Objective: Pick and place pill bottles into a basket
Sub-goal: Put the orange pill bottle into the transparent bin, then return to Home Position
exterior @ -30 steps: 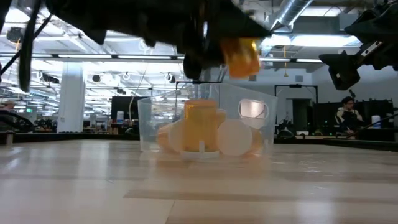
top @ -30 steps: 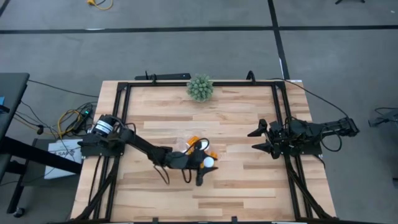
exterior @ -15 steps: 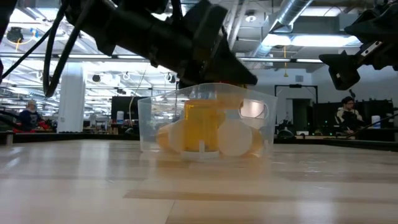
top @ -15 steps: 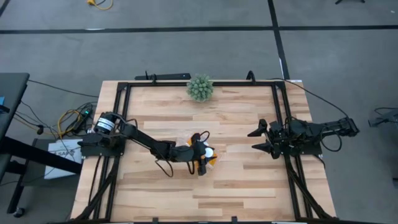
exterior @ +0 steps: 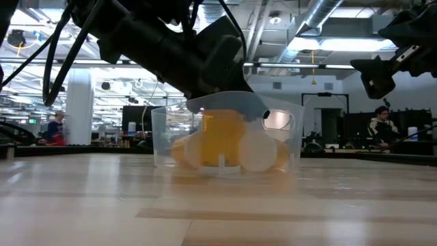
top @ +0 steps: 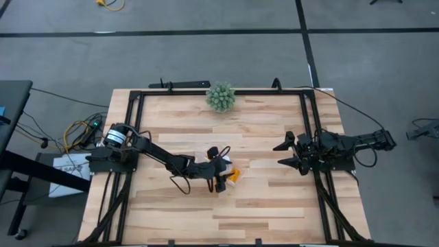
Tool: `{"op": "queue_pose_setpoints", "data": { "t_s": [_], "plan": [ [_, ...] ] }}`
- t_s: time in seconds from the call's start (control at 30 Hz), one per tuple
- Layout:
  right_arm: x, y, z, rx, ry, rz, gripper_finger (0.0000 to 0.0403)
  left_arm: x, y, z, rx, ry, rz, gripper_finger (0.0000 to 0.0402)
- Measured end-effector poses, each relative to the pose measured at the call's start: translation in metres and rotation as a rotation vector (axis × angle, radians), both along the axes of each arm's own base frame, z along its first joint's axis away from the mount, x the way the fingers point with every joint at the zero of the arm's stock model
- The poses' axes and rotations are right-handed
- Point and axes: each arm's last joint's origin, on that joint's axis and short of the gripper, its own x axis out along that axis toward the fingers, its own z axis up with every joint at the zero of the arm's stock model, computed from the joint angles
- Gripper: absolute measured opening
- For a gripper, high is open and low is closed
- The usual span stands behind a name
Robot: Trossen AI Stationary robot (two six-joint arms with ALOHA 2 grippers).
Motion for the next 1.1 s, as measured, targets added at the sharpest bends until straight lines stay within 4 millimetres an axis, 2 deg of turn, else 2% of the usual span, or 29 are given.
{"op": "queue_pose_setpoints", "data": {
  "t_s": [0.3,0.53,0.73,0.97,1.1],
  "plan": [
    [0.000,0.000,0.000,0.000,-0.001,0.000,0.0286,0.000,-0.001,0.004,-0.015,-0.015,-0.008,0.0267],
    [0.000,0.000,0.000,0.000,0.000,0.000,0.0286,-0.008,-0.006,0.039,0.014,-0.104,0.015,0.0268],
    [0.000,0.000,0.000,0.000,0.000,0.000,0.0286,-0.020,-0.005,0.063,0.036,-0.113,0.034,0.0267],
    [0.000,0.000,0.000,0.000,0.000,0.000,0.0286,-0.040,0.001,0.072,0.090,0.050,0.026,0.0267],
    [0.000,0.000,0.000,0.000,0.000,0.000,0.0286,-0.059,0.007,0.073,0.073,0.038,0.035,0.0267]
  ]
}}
